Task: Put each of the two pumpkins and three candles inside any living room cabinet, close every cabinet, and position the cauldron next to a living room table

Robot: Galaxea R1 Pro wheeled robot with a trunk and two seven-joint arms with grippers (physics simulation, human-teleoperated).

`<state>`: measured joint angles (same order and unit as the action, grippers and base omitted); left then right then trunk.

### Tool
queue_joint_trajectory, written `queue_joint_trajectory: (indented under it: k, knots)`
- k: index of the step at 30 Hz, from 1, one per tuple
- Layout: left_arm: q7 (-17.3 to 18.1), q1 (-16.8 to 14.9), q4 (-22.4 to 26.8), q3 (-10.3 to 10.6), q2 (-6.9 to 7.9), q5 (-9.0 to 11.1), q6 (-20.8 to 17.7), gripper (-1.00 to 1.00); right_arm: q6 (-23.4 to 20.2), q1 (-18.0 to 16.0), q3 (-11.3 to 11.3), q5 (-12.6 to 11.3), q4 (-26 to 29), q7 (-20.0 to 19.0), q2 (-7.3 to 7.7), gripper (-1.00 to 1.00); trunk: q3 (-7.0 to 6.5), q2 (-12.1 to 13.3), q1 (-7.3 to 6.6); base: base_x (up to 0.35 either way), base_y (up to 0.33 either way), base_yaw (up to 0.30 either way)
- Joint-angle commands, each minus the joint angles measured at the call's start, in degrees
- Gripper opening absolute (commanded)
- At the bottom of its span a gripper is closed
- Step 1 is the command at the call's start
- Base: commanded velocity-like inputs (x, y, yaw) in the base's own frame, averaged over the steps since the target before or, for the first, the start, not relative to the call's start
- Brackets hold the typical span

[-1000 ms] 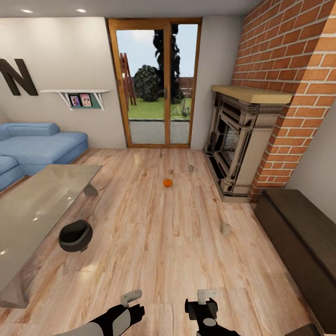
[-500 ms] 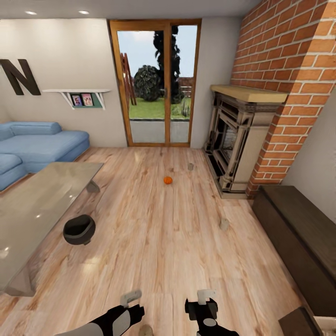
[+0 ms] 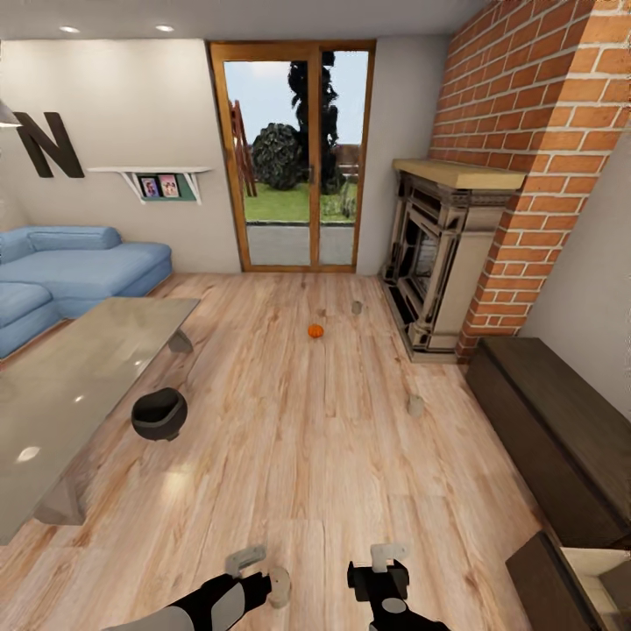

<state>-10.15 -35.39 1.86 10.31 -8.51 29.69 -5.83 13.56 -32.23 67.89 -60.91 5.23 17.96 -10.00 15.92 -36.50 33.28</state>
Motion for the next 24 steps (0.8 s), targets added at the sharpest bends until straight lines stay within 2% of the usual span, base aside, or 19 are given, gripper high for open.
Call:
queue_joint_trajectory:
  k: [1, 8, 24]
  knots:
    - [-0.3, 0.0, 0.1, 0.5, 0.0, 0.5, -0.3, 1.0, 0.1, -0.1, 0.5, -0.5, 0.0, 0.2, 0.0, 1.0, 0.08, -0.1, -0.02, -0.29, 0.0, 0.0]
    - [-0.3, 0.0, 0.1, 0.5, -0.01, 0.5, -0.3, 1.0, 0.1, -0.1, 0.5, -0.5, 0.0, 0.2, 0.0, 1.0, 0.08, -0.1, -0.02, -0.169, 0.0, 0.0]
    - [-0.3, 0.0, 0.1, 0.5, -0.01, 0.5, -0.3, 1.0, 0.1, 0.0, 0.4, -0.5, 0.0, 0.2, 0.0, 1.0, 0.08, -0.1, -0.02, -0.011, 0.0, 0.0]
